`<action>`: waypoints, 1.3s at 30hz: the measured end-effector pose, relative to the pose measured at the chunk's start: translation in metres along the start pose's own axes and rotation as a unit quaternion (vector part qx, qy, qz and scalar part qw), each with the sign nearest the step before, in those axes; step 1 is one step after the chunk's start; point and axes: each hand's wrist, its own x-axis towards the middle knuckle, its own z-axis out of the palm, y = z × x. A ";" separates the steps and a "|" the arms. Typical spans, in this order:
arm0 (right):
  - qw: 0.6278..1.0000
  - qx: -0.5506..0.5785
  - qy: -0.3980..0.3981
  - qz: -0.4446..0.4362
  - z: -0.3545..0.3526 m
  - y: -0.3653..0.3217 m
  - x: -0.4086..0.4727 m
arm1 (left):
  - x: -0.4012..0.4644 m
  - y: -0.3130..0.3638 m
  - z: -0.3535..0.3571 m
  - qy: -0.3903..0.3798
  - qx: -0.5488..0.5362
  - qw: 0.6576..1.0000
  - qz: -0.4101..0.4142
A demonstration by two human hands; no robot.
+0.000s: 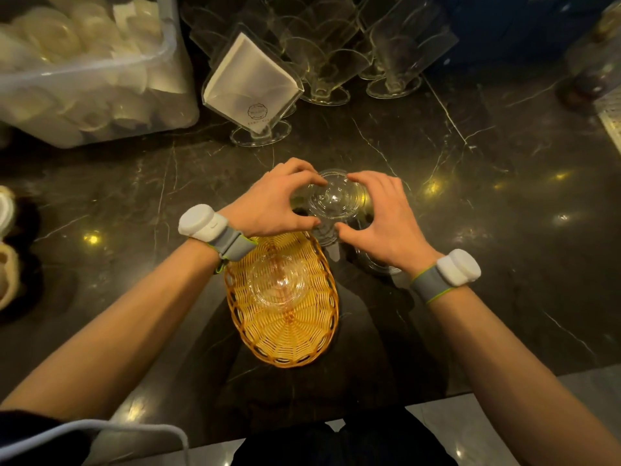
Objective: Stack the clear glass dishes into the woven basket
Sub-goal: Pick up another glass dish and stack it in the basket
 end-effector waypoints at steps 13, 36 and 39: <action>0.996 0.017 -0.036 -0.078 0.013 -0.050 -0.014 | -0.085 0.003 -0.005 0.103 -0.034 0.993 -0.042; 0.979 -0.103 -0.130 -0.117 0.054 -0.062 -0.064 | -0.157 -0.007 0.057 0.124 0.072 0.985 -0.102; 0.978 -0.111 -0.133 -0.116 0.059 -0.059 -0.067 | -0.159 -0.009 0.062 0.119 0.079 0.985 -0.101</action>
